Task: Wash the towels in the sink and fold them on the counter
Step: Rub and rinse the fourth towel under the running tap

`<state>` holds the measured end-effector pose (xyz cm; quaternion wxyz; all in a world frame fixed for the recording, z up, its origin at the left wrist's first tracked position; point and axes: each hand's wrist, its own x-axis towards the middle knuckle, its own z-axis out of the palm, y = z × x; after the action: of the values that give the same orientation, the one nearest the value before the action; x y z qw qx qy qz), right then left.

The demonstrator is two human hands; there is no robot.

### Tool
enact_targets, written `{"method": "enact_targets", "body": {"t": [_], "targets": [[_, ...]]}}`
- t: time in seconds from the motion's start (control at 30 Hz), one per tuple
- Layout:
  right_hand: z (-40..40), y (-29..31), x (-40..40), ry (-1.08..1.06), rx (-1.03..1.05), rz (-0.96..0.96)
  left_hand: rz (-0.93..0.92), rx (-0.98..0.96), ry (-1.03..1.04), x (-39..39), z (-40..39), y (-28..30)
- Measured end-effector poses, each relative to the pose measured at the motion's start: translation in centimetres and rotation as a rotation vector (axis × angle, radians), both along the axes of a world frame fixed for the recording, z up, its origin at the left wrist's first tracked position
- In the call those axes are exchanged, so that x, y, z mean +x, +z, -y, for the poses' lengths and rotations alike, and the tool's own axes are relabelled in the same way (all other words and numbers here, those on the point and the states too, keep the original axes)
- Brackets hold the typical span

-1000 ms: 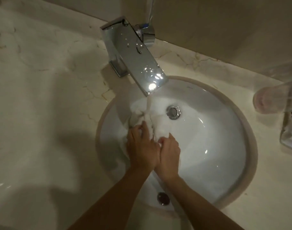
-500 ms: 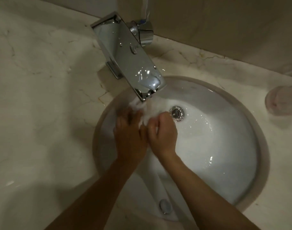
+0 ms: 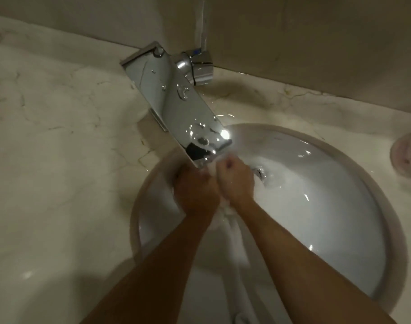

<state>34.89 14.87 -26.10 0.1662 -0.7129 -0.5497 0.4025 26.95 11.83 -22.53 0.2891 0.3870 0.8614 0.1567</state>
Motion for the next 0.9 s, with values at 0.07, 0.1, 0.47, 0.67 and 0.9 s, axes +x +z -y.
{"method": "enact_targets", "body": {"t": [0.07, 0.1, 0.47, 0.67, 0.9], "targets": [[0.4, 1.6, 0.7, -0.084, 0.079, -0.256, 0.083, 0.195, 0.205, 0.1, 0.4, 1.4], [1.3, 2.4, 0.9, -0.076, 0.153, -0.331, 0.105, 0.347, 0.236, 0.1, 1.1, 2.3], [3.8, -2.8, -0.9, 0.218, 0.330, 0.116, -0.519, 0.138, -0.419, -1.2, 2.7, -2.4], [0.4, -0.2, 0.0, 0.109, 0.037, 0.045, -0.086, -0.066, -0.337, -0.4, 0.4, 0.1], [4.4, 1.1, 5.5, 0.166, 0.279, 0.000, -0.155, 0.041, -0.265, -3.0, 2.3, 4.1]]}}
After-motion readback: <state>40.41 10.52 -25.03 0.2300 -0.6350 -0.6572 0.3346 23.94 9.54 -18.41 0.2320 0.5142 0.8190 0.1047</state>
